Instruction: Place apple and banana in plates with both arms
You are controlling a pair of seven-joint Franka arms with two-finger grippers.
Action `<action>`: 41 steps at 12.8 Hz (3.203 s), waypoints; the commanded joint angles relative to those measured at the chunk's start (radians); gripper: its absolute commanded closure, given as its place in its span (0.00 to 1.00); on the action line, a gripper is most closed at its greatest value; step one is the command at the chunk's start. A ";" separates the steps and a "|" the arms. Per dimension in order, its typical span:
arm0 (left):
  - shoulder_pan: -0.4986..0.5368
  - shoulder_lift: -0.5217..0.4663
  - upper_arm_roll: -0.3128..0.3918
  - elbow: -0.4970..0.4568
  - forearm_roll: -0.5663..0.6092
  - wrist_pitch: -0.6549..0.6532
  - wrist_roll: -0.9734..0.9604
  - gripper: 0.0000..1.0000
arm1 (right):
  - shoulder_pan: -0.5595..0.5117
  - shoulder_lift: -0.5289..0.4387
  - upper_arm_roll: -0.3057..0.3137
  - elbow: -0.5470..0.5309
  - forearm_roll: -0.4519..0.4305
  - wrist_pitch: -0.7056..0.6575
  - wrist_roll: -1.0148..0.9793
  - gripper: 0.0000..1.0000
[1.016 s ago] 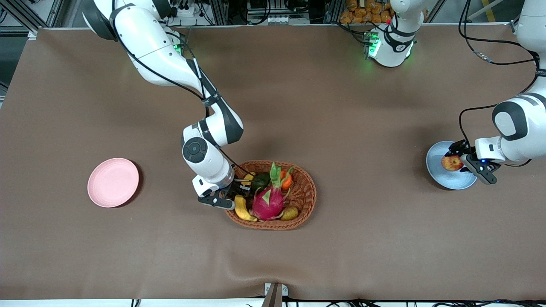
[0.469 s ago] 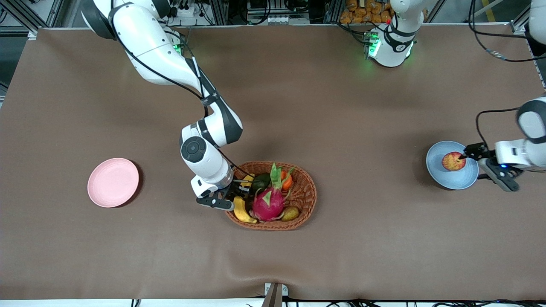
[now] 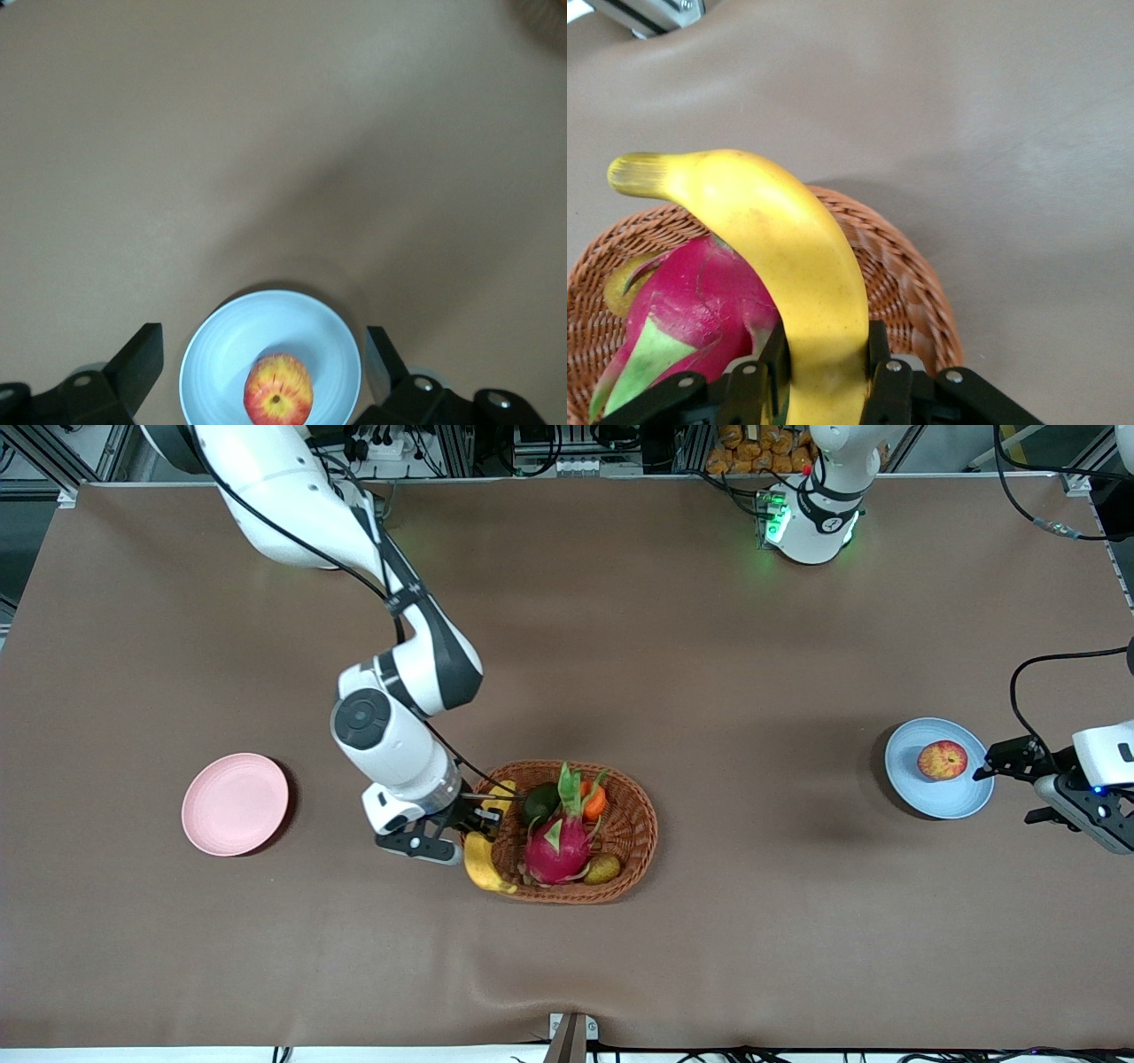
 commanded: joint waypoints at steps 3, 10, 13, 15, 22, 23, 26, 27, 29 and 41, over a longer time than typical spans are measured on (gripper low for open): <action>-0.073 0.003 -0.010 0.103 0.000 -0.114 -0.206 0.00 | -0.144 -0.162 0.012 -0.027 -0.011 -0.290 -0.109 1.00; -0.305 -0.139 0.009 0.140 0.025 -0.348 -0.654 0.00 | -0.385 -0.230 0.012 -0.208 -0.186 -0.443 -0.270 1.00; -0.389 -0.201 0.137 0.131 0.024 -0.394 -0.699 0.00 | -0.480 -0.231 0.013 -0.299 -0.184 -0.341 -0.440 1.00; -0.431 -0.283 0.176 0.100 0.017 -0.484 -0.778 0.00 | -0.527 -0.234 0.013 -0.362 -0.184 -0.266 -0.526 1.00; -0.445 -0.541 0.313 -0.038 0.028 -0.547 -0.793 0.00 | -0.635 -0.210 0.010 -0.462 -0.191 -0.093 -0.699 1.00; -0.445 -0.546 0.322 -0.046 0.028 -0.546 -0.791 0.00 | -0.647 -0.202 0.010 -0.463 -0.191 -0.077 -0.701 0.95; -0.449 -0.500 0.326 -0.021 0.059 -0.463 -0.800 0.00 | -0.646 -0.197 0.013 -0.460 -0.187 -0.086 -0.693 0.00; -0.451 -0.480 0.326 -0.018 0.056 -0.454 -0.811 0.00 | -0.635 -0.208 0.015 -0.460 -0.187 -0.101 -0.687 0.00; -0.451 -0.485 0.313 -0.017 0.048 -0.454 -0.883 0.00 | -0.606 -0.236 0.016 -0.434 -0.186 -0.184 -0.686 0.00; -0.448 -0.471 0.300 -0.021 0.050 -0.409 -0.929 0.00 | -0.500 -0.565 0.019 -0.374 -0.184 -0.455 -0.676 0.00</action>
